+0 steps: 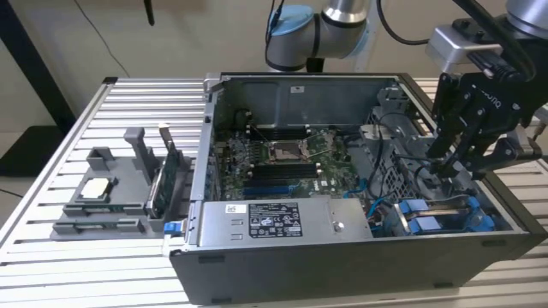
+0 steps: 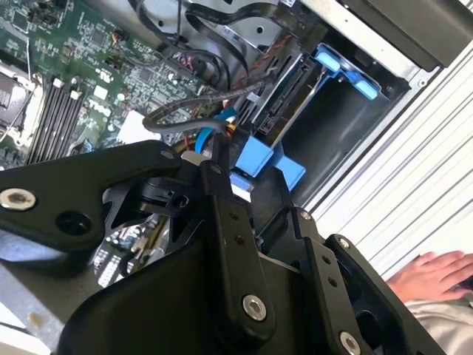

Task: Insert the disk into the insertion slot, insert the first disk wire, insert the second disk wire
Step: 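Insert the first disk wire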

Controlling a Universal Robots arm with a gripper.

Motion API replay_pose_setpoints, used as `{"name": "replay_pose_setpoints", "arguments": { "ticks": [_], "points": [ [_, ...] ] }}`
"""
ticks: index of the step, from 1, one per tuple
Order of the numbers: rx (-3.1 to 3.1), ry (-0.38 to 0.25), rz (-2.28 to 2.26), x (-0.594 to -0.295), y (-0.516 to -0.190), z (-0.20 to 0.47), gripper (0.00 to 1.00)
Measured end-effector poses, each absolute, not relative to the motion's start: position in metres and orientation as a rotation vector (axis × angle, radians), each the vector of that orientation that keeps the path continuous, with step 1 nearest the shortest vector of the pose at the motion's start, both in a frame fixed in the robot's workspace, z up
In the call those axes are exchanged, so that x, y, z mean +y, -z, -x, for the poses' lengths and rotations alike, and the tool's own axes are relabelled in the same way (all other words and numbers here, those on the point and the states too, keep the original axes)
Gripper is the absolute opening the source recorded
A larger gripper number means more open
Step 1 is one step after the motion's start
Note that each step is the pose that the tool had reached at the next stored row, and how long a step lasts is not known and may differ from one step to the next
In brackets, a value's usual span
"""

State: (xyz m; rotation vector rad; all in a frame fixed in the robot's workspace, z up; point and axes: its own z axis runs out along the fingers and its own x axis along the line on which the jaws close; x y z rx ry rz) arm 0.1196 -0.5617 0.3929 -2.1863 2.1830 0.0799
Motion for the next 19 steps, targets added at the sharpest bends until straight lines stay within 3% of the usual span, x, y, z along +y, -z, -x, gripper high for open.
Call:
{"name": "replay_pose_setpoints", "arguments": {
  "ticks": [16,18,19],
  "points": [
    [2.144,-0.067,2.178,-0.5608,-0.3859,-0.1196,0.40],
    [2.144,-0.067,2.178,-0.5608,-0.3858,-0.1195,0.38],
    [2.143,-0.067,2.178,-0.5608,-0.3857,-0.1195,0.31]
  ]
}}
